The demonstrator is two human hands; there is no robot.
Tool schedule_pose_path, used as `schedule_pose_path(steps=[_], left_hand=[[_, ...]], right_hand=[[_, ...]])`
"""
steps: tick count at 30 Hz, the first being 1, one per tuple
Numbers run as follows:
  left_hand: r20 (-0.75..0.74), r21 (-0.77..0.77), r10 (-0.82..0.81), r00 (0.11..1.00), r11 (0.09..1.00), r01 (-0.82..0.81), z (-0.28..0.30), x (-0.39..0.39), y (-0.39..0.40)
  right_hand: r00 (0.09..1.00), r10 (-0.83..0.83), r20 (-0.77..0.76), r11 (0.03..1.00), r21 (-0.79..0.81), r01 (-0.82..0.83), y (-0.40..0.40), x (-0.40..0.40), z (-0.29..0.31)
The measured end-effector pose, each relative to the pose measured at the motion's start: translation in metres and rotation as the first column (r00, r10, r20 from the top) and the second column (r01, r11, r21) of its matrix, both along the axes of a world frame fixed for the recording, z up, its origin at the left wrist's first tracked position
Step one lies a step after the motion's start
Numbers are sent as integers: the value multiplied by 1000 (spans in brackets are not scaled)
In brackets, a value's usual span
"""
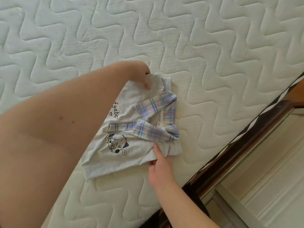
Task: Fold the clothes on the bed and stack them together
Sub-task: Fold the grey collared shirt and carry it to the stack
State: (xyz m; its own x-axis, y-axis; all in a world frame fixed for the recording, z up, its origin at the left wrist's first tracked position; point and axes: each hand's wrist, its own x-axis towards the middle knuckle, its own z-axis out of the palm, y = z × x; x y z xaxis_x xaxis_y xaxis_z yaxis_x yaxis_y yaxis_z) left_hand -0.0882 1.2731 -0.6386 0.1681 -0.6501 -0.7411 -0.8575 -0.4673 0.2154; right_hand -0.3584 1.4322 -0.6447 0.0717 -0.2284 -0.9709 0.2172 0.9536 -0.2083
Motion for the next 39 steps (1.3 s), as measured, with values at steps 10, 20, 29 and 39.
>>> schedule_pose_path(steps=[10, 20, 29, 39], left_hand=[[-132, -202, 108, 985, 970, -133, -3, -11, 35], [-316, -260, 518, 795, 759, -597, 51, -42, 104], [-767, -161, 627, 140, 23, -987, 135, -106, 196], [-858, -105, 512, -20, -215, -971, 274, -128, 268]], right_hand=[[991, -32, 128, 999, 7, 31, -1, 1, 6], [974, 180, 140, 970, -191, -152, -35, -5, 47], [862, 501, 82, 750, -538, -384, -74, -21, 117], [821, 559, -117, 474, -767, -432, -76, -53, 251]])
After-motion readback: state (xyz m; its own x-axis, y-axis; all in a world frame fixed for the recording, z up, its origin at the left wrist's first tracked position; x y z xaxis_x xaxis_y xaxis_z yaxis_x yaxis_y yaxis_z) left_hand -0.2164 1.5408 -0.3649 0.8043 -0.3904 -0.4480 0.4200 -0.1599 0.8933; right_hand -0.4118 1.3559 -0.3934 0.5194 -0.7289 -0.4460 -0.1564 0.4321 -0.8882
